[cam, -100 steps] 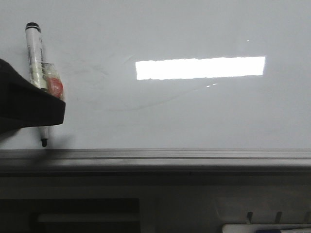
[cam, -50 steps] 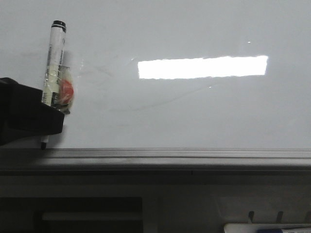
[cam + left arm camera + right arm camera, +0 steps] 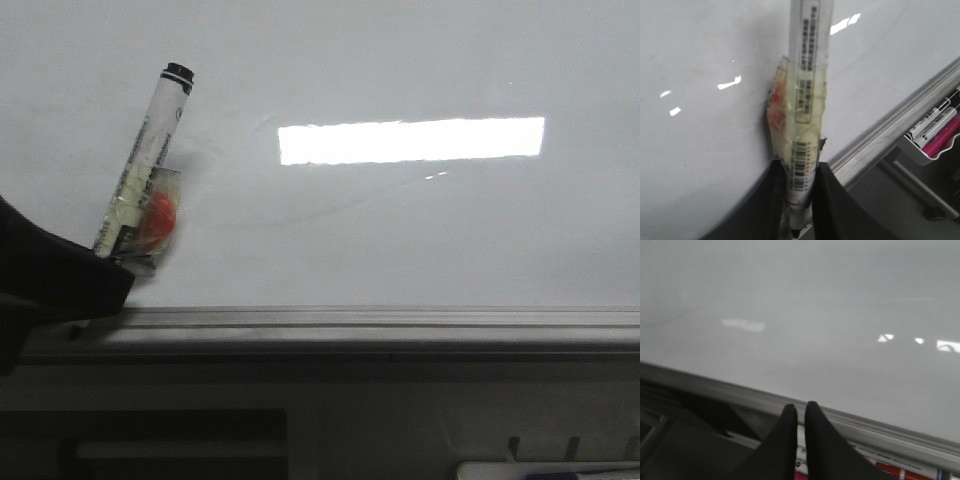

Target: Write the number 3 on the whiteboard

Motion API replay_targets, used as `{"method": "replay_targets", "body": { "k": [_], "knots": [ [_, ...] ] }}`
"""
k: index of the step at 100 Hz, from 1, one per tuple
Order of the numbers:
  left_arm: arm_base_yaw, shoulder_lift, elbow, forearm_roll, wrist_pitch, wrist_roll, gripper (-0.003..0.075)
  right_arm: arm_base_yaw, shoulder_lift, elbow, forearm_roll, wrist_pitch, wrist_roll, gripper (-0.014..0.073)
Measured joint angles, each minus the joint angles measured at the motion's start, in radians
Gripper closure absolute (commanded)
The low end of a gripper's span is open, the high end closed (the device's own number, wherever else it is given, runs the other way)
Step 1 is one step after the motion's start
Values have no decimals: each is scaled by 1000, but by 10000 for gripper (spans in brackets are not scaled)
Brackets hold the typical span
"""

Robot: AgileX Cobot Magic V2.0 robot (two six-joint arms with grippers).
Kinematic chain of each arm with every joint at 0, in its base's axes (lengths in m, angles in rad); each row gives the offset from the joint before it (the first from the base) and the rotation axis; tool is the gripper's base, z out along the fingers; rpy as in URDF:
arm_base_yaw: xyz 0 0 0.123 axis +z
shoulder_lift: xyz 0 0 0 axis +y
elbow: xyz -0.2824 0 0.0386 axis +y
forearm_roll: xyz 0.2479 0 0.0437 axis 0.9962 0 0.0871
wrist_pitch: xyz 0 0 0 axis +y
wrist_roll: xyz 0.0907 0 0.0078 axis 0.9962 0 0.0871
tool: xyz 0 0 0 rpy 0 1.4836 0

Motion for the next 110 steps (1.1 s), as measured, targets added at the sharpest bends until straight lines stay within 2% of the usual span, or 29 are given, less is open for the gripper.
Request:
{"method": "replay_targets", "body": {
  "k": [9, 16, 36, 50, 68, 110],
  "knots": [
    [0, -32, 0, 89, -2, 0, 741, 115, 27, -2, 6, -18, -80, 317],
    [0, -51, 0, 161, -6, 0, 741, 203, 56, -14, 9, -30, -123, 267],
    [-16, -64, 0, 430, -10, 0, 741, 426, 215, -112, 2, -71, -206, 265],
    [-34, -64, 1, 604, -40, 0, 741, 538, 352, -202, -3, -98, -310, 253],
    [-38, -64, 1, 720, -78, 0, 741, 607, 474, -277, -5, -155, -370, 253],
    [-38, -25, 1, 757, -99, 4, 741, 682, 665, -401, -5, -226, -383, 253]
  ]
}}
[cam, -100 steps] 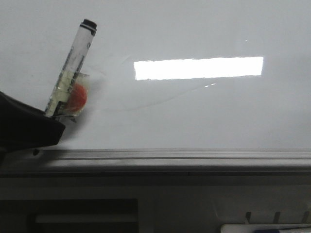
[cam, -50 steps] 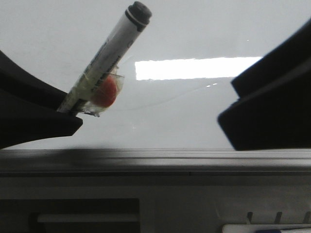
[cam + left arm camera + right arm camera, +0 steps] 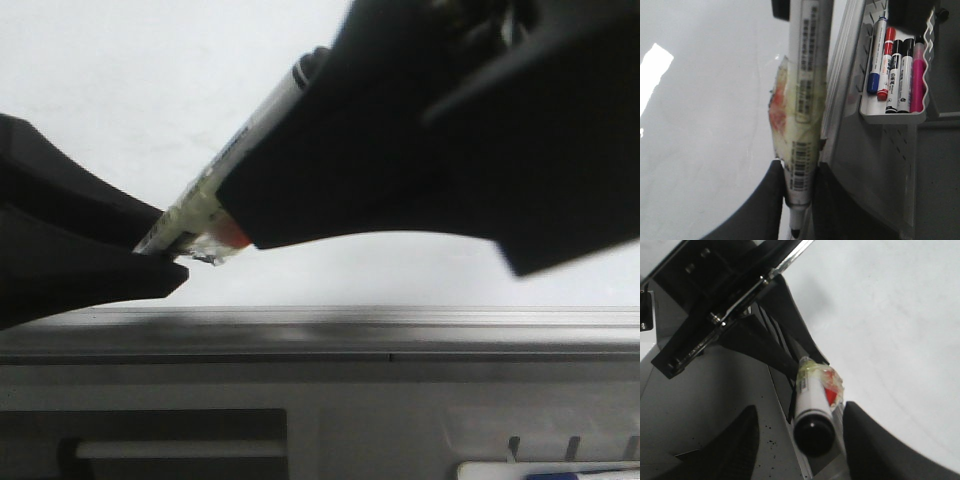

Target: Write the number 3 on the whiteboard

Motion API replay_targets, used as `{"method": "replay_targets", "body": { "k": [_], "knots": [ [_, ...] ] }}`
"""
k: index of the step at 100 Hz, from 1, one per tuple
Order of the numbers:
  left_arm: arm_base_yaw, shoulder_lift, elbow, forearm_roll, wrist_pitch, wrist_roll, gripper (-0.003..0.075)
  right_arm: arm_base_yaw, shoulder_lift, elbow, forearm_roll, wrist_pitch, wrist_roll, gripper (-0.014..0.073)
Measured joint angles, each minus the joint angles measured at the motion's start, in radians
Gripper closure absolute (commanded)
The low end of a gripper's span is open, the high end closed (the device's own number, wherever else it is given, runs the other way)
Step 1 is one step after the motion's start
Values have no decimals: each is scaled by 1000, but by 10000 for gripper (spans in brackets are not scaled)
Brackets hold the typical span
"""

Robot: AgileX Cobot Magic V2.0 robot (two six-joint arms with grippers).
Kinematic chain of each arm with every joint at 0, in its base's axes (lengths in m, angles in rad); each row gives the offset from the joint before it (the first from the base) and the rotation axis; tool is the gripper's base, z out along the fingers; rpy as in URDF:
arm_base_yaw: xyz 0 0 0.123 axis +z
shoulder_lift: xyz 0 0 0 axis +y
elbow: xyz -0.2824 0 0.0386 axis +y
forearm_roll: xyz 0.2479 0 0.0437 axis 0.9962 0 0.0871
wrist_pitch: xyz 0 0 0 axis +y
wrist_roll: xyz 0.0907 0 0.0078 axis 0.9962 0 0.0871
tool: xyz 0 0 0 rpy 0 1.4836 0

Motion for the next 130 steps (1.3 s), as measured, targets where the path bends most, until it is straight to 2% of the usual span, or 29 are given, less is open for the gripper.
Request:
{"method": "replay_targets", "body": {
  "k": [54, 61, 70, 72, 79, 81, 84, 88, 97, 105, 120, 130],
  "knots": [
    [0, 0, 0, 65, -3, 4, 741, 23, 46, -19, 0, -22, -2, 269],
    [0, 0, 0, 68, -3, 4, 741, 23, 48, -19, 0, -22, -2, 364],
    [0, 0, 0, 71, -3, 4, 727, 23, 48, -19, 0, -24, -2, 606],
    [0, 0, 0, 72, -3, 4, 706, 23, 48, -19, 0, -24, -2, 661],
    [0, 0, 2, 70, -3, 2, 615, 21, 48, -19, -8, -35, -2, 652],
    [0, 0, 2, 70, -3, 2, 556, 21, 48, -19, -10, -38, -2, 652],
    [0, 0, 2, 70, -3, 2, 505, 21, 48, -19, -10, -40, -2, 652],
    [0, 0, 2, 72, -3, 4, 380, 21, 48, -19, -10, -39, -2, 652],
    [0, 0, 2, 72, -10, 4, 212, 23, 48, -19, -8, -37, -2, 655],
    [0, 0, 2, 70, -10, 4, 197, 23, 48, -19, -8, -37, -2, 656],
    [0, -20, 2, 52, -10, 4, 256, 23, 48, -19, 10, -41, -2, 656],
    [0, -72, 2, 2, -8, 4, 260, 5, 48, -29, 39, -36, -2, 655]
  ]
}}
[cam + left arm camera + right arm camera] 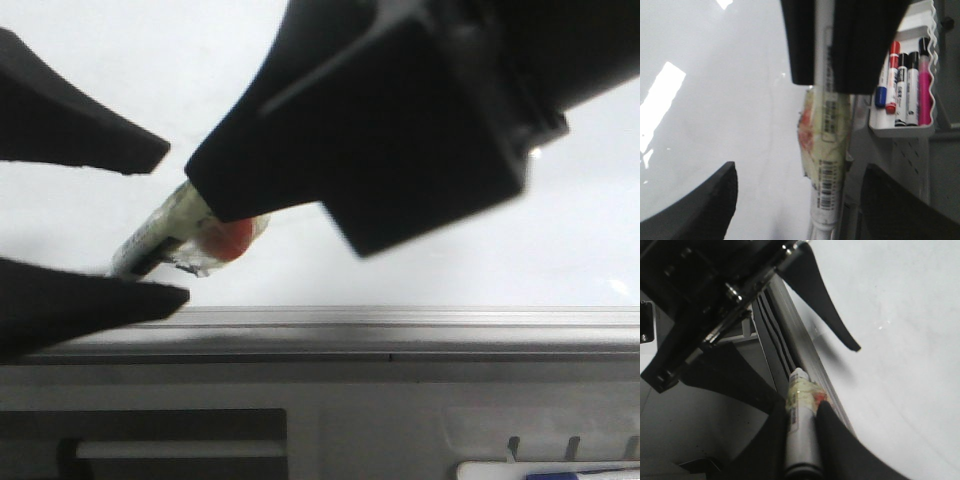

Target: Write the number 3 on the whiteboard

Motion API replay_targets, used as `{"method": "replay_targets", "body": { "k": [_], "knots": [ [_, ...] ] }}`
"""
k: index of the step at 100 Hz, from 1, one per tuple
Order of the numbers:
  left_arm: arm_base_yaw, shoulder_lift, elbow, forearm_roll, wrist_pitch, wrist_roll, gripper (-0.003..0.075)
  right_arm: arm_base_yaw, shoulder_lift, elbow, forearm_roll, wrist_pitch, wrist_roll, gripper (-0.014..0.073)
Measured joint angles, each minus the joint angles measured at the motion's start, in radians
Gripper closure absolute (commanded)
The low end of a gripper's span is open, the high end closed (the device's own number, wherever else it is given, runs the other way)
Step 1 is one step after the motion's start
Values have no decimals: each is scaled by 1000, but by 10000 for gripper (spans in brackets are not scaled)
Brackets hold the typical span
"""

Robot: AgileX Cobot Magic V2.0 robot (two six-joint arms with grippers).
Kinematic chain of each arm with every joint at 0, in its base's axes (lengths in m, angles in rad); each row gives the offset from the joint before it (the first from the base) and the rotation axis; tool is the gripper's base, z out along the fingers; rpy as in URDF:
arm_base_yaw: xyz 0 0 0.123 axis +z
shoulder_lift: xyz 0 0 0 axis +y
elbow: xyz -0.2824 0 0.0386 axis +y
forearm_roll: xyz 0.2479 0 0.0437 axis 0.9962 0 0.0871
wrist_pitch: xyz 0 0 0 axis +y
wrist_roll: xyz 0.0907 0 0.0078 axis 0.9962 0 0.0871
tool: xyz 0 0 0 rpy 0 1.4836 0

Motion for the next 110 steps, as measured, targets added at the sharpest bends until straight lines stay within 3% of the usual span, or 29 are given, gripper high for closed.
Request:
{"method": "replay_targets", "body": {
  "k": [29, 54, 74, 110],
  "knots": [
    [32, -219, 0, -141, 108, 0, 264, -147, 0, -110, 13, 69, 0, 655],
    [111, -307, 0, -268, 109, 0, 330, -238, 18, -217, 13, 118, 0, 655],
    [129, -307, 0, -290, 98, 0, 378, -256, 99, -283, 4, 155, 0, 655],
    [129, -307, 0, -292, 98, 0, 379, -269, 132, -310, -51, 175, 0, 651]
  ]
}}
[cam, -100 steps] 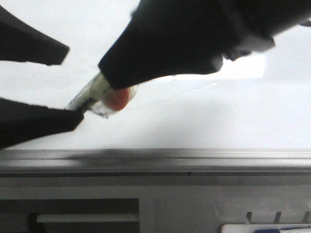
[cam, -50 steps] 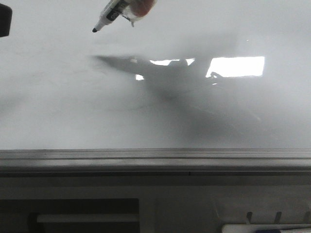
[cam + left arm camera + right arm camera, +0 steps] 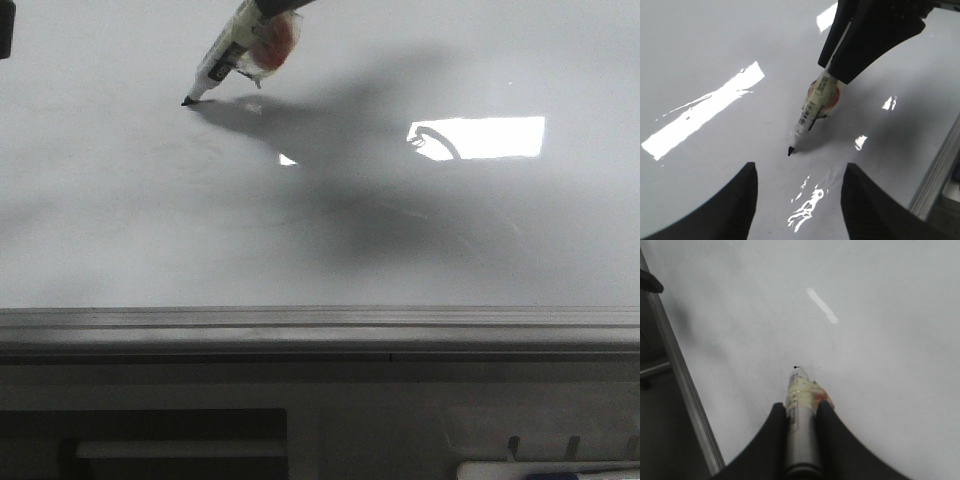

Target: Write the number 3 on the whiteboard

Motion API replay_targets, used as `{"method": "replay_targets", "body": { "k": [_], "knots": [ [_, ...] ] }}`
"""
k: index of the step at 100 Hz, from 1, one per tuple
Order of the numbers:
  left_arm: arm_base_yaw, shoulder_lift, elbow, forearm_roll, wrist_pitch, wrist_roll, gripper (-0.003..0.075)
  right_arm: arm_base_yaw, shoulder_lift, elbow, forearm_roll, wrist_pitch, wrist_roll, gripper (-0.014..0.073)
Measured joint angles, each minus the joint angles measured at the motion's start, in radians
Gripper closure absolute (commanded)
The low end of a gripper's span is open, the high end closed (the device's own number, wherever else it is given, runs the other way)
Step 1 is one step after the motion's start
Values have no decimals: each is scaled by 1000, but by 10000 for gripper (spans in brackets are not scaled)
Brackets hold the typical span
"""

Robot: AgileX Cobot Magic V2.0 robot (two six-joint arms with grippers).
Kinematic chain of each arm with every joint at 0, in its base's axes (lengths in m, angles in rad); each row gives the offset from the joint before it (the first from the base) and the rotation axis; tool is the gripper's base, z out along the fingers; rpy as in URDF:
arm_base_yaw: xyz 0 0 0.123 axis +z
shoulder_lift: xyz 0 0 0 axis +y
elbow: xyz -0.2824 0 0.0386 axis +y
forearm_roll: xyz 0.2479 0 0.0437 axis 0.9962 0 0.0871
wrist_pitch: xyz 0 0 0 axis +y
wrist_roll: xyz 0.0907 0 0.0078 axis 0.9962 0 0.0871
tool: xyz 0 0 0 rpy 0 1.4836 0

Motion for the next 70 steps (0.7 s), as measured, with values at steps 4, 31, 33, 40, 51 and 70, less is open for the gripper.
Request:
{"method": "replay_targets", "body": {
  "k": [4, 31, 33, 40, 51, 70],
  "knots": [
    [0, 0, 2, 0, 0, 0, 379, -10, -4, 0, 0, 8, 0, 651],
    [0, 0, 2, 0, 0, 0, 388, -88, -52, 0, 0, 96, 27, 651],
    [0, 0, 2, 0, 0, 0, 388, -88, -52, 3, 0, 96, 30, 651],
    [0, 0, 4, 0, 0, 0, 388, -84, -52, 16, 0, 98, 37, 651],
    [0, 0, 4, 0, 0, 0, 388, -70, -42, 25, 2, 102, 39, 651],
    [0, 0, 4, 0, 0, 0, 388, -49, -16, 25, 19, 104, 43, 651]
  ]
}}
